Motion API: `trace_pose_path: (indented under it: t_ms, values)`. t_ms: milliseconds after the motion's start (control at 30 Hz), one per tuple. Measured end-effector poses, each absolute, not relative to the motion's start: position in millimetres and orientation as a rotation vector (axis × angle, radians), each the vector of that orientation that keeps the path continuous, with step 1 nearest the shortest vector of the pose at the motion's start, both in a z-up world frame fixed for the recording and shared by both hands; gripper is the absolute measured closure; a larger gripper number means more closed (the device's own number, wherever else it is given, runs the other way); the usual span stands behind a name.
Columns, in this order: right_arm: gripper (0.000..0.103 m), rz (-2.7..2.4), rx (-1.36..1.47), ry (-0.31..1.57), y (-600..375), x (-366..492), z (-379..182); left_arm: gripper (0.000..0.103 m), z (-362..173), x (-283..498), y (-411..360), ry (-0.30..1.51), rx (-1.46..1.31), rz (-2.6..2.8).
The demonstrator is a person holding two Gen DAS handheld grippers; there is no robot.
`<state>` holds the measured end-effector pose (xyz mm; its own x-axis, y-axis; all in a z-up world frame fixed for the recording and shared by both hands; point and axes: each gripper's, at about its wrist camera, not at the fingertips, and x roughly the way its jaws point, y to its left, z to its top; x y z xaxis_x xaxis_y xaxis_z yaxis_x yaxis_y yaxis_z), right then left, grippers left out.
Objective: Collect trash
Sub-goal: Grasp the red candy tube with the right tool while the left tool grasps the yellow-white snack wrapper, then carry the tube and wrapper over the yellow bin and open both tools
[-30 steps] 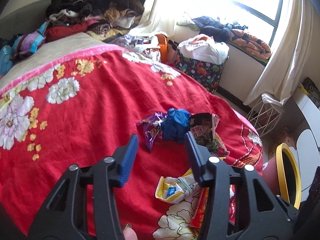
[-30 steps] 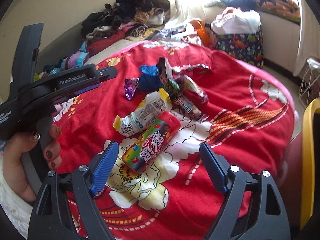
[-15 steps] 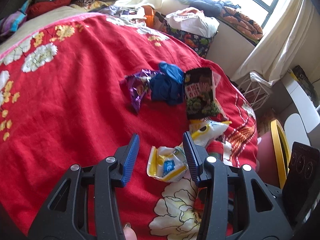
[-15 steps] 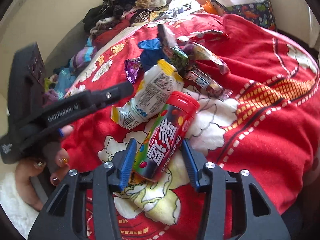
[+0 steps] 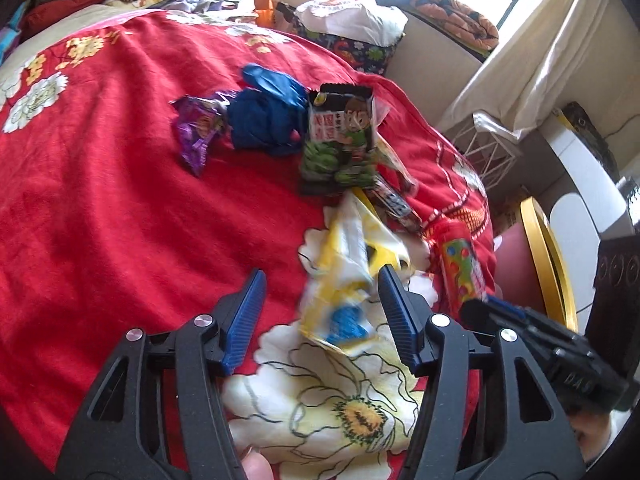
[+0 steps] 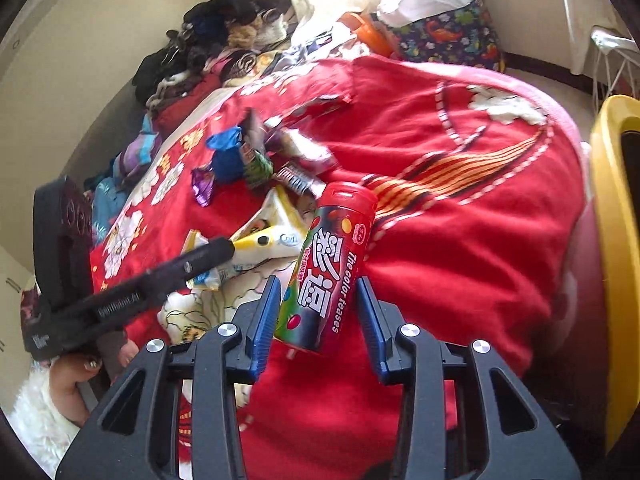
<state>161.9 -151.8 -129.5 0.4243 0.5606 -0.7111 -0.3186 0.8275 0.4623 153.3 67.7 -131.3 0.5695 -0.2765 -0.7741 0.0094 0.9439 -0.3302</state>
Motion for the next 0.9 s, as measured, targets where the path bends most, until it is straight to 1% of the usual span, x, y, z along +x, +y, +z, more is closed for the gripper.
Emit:
trace_pose_path:
  t_ms: [100,200,467,633,800,900]
  values:
    - [0.067,0.548,0.297,0.975,-165,162,-127,0.054,-135,152,54,0.959,-0.253,-0.160]
    - [0.069,0.541,0.301,0.954,-175,162,-122,0.070,-134,150,48,0.957,-0.241,-0.170]
    - [0.076,0.545,0.289,0.908,-184,160,-105,0.072,-122,148,38,0.934,-0.224,-0.194]
    - [0.076,0.550,0.275,0.887,-183,159,-100,0.073,-107,144,27,0.907,-0.169,-0.204]
    - [0.076,0.539,0.288,0.911,-185,161,-109,0.073,-92,138,27,0.876,-0.181,-0.214]
    - [0.076,0.546,0.281,0.889,-185,159,-104,0.073,-83,134,29,0.851,-0.192,-0.212]
